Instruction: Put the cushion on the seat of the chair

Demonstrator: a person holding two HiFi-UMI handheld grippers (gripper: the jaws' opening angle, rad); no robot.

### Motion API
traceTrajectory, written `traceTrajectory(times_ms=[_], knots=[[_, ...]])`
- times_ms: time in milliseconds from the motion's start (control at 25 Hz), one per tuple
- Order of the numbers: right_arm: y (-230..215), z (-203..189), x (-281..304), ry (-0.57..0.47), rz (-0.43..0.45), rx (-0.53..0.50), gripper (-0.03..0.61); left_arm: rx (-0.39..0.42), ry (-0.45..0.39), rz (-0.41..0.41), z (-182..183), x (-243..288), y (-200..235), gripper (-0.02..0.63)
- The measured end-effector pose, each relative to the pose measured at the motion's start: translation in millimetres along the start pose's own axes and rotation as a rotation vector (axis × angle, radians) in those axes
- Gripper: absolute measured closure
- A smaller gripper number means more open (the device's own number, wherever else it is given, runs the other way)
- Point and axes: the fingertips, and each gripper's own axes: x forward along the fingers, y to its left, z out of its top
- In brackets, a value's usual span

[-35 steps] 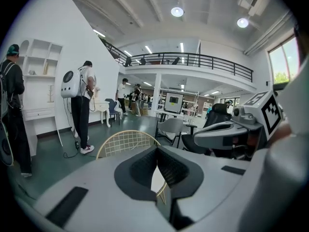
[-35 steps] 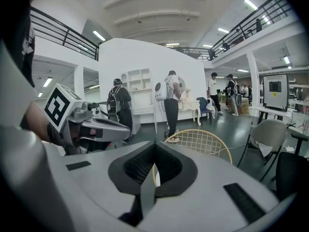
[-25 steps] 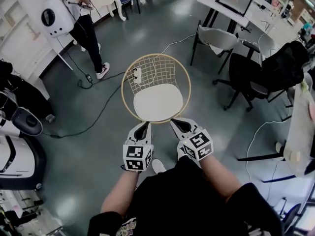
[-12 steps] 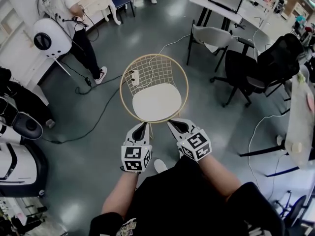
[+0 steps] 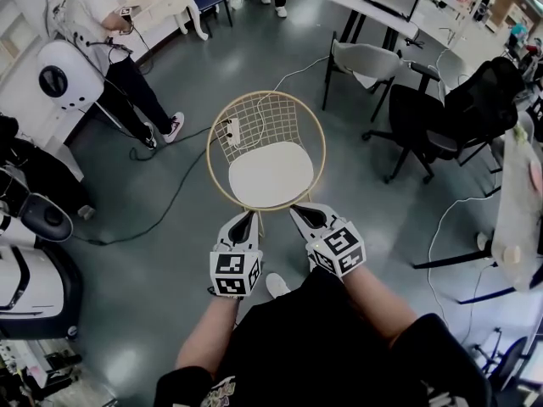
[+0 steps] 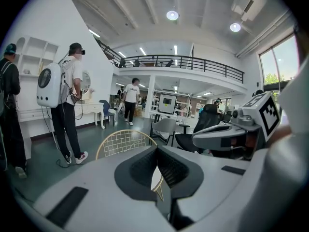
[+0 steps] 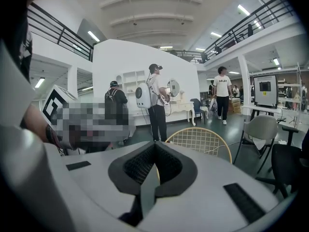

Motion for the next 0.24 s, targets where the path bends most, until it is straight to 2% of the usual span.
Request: traceTrajectory(times_ms=[240], knots=[[-3.5, -0.4, 5.8, -0.002, 0.004, 0.001, 0.568, -0.001, 0.0, 0.003, -0.3, 5.4, 3.0, 0.597]])
